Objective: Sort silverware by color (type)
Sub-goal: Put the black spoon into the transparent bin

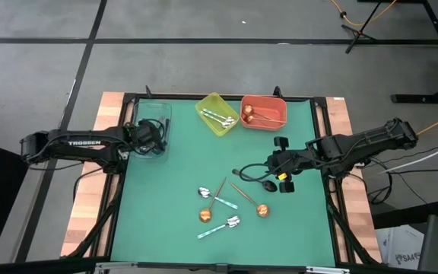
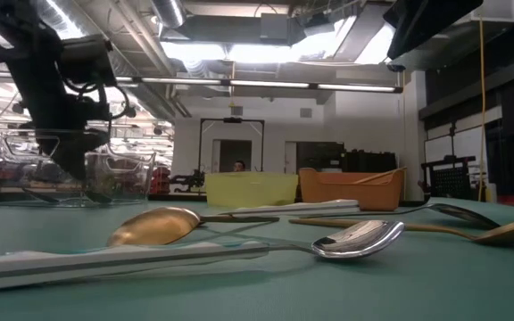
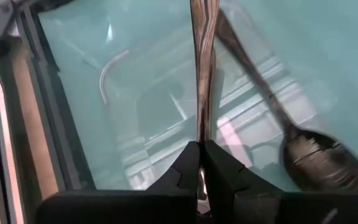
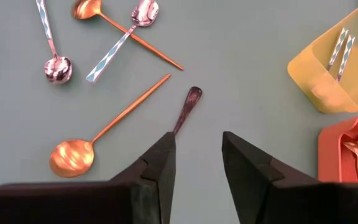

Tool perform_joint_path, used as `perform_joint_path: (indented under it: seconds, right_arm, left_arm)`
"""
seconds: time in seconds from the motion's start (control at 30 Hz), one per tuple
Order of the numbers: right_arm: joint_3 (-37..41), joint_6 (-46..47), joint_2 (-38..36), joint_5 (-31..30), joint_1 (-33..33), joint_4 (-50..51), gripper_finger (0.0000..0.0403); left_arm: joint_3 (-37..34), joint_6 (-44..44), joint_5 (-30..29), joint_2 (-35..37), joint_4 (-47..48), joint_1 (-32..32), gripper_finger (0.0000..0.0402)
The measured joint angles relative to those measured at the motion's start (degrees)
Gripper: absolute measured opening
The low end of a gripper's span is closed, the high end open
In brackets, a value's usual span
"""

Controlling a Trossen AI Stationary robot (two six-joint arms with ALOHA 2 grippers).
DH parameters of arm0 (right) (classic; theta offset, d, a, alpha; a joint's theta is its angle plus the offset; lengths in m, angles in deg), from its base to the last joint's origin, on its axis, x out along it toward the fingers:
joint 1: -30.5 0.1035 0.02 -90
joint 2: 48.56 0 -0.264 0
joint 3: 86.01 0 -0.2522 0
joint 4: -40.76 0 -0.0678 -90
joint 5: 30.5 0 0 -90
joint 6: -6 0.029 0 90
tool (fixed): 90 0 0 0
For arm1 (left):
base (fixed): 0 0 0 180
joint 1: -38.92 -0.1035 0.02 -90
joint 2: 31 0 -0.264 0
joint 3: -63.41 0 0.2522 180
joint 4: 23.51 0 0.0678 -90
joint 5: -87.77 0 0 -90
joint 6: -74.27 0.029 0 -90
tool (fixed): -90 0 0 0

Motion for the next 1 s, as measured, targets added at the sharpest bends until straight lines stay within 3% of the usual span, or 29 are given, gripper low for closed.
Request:
perform_joint_path:
  seconds: [0.37, 1.0]
  right_arm:
    - [0.00, 0.00, 0.00, 0.00, 0.00, -0.09, 0.0122]
    - [0.00, 0.00, 0.02, 0.00, 0.00, -0.07, 0.0122]
  left_arm:
    - [-4.19, -0.30, 3.57, 0.00, 0.00, 0.00, 0.0007]
    - [-4.27, -1.48, 4.12, 0.00, 0.05, 0.00, 0.0022]
